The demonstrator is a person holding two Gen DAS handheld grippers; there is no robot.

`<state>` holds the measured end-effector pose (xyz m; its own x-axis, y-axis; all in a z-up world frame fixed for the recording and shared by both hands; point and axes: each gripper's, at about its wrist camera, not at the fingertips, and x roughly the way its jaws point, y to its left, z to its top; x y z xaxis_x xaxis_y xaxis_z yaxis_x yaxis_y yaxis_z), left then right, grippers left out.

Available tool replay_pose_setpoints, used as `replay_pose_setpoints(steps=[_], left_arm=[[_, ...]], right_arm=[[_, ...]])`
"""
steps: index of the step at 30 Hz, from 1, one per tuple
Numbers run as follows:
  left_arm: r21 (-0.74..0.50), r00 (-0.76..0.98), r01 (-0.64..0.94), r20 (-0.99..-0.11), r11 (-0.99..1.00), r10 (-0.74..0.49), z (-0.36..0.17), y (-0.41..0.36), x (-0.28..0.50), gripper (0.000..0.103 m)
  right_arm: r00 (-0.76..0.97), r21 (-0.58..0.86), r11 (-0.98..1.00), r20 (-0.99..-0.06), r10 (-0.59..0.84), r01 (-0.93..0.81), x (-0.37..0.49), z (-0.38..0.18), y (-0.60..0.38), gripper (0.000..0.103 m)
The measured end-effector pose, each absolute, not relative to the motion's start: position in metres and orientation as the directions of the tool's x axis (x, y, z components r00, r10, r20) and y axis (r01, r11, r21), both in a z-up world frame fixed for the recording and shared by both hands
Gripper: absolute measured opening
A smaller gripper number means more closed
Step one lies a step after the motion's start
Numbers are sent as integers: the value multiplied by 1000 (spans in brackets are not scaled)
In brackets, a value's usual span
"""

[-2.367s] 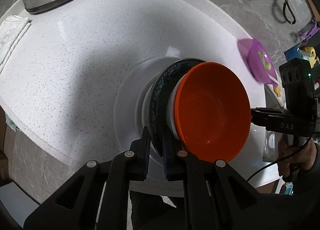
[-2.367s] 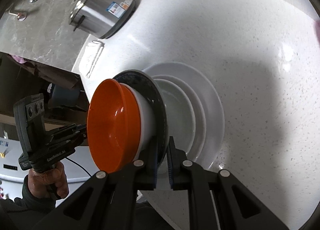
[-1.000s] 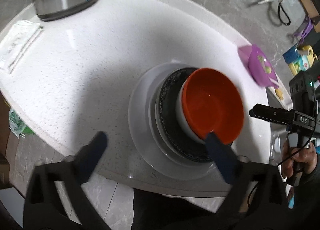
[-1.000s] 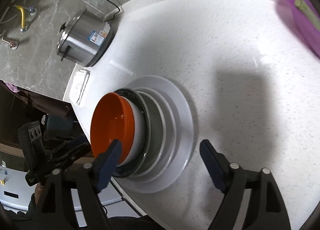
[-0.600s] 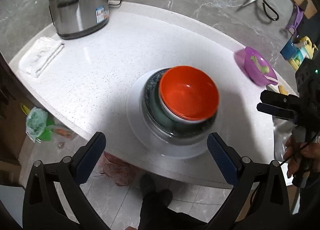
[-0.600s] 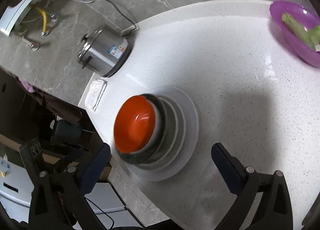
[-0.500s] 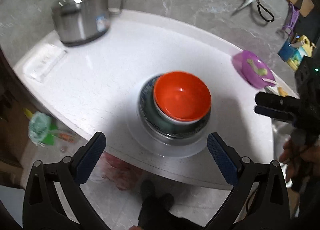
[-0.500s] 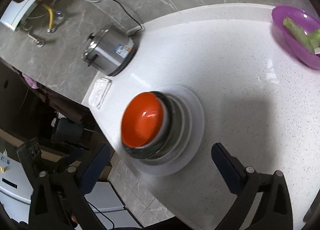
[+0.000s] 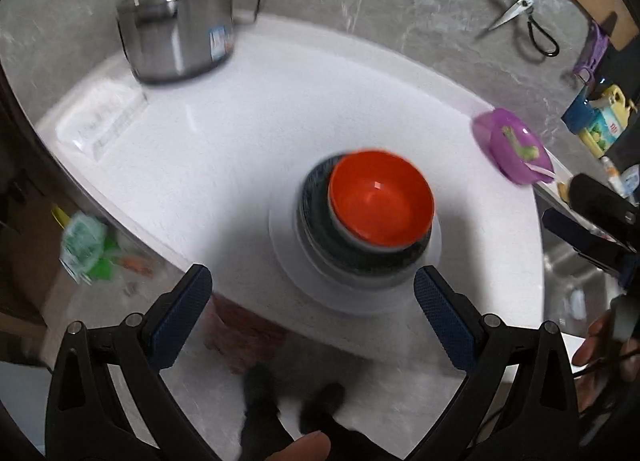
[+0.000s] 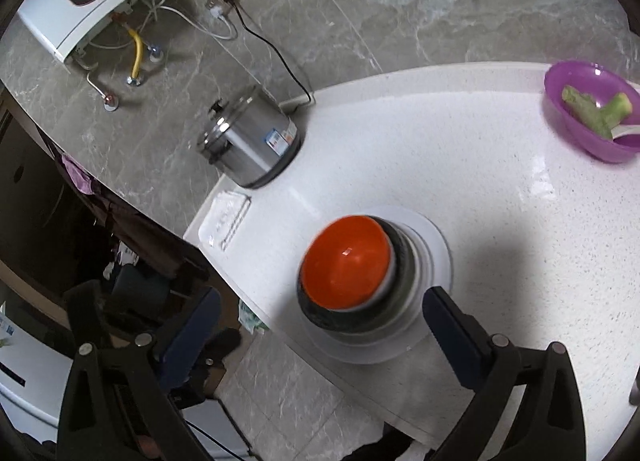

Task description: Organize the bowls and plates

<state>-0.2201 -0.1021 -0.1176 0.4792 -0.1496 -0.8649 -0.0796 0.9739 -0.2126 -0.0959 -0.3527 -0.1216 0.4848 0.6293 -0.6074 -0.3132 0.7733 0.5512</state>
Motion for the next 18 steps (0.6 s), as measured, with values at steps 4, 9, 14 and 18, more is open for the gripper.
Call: replay_pose_setpoints(steps=[4,9,14,18], left_arm=[[-206,438,-84,-886,975,-149,-124,-87,-210,101],[-181,466,-22,-872,983,-150,-114,-83,-205,100],[-211,484,36,-852,977,-202,-103,-81,-217,97],[-302,427,141,-841,943,-333,-107,-89,-250,97]], right_arm=[[524,560,771,-578,626,-303,-107,-110,-341,103],[573,559,775,-546,611,-294,-120,-99,-334,103],[634,560,772,-488,600,-300,-137,-83,-334,103],[679,561,770,-440,588,-304,-163,-75,-340,103]])
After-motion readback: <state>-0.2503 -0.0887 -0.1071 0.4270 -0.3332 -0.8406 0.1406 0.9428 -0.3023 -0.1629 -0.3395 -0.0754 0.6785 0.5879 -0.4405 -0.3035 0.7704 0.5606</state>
